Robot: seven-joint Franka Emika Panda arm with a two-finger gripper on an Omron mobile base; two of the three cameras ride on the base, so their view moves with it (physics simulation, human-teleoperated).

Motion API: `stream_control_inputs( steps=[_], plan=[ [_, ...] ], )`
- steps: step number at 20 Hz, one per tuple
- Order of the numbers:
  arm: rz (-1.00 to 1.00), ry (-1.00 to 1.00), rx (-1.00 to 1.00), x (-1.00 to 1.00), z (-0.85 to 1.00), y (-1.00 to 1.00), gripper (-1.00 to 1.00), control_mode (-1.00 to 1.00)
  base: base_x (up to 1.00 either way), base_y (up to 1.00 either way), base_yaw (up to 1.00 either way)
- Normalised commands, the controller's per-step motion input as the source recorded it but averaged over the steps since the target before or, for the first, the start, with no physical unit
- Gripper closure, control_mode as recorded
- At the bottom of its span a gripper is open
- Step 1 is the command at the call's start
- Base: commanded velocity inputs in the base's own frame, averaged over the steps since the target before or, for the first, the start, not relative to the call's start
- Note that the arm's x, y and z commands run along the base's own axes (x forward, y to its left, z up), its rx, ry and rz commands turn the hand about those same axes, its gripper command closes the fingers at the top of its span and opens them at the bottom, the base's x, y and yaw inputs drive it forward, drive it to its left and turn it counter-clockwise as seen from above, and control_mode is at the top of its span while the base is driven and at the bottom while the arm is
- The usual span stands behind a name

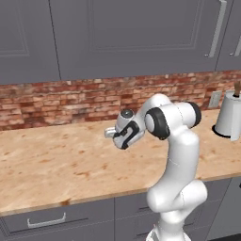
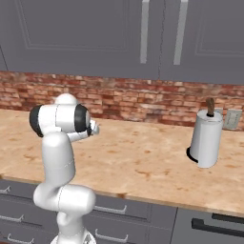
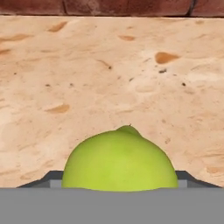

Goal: Place the liquor on the top shelf of the fridge to keep it out of children's reach, and place the onion and pear on lower shelves for easy access.

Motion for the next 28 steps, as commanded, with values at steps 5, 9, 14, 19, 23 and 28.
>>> stream_control_inputs(
  steps=[5,9,14,19,23,28],
  plan=[
    [0.00,0.00,0.00,-0.38,-0.04,-0.26,1.00,-1.00,0.00,0.00,0.00],
    [0.00,-0.05,0.03,-1.00,0.47,-0.67,1.00,-1.00,0.00,0.00,0.00],
    [0.00,-0.15,0.03,-1.00,0.99,-0.72,1.00,-1.00,0.00,0.00,0.00],
    [0.00,-0.16,0.01,-1.00,1.00,-0.65,1.00,-1.00,0.00,0.00,0.00],
    [0.00,-0.13,0.00,-0.98,1.00,-0.52,1.00,-1.00,0.00,0.00,0.00],
    [0.00,-0.06,0.00,-0.99,1.00,-0.35,1.00,-1.00,0.00,0.00,0.00]
  ],
)
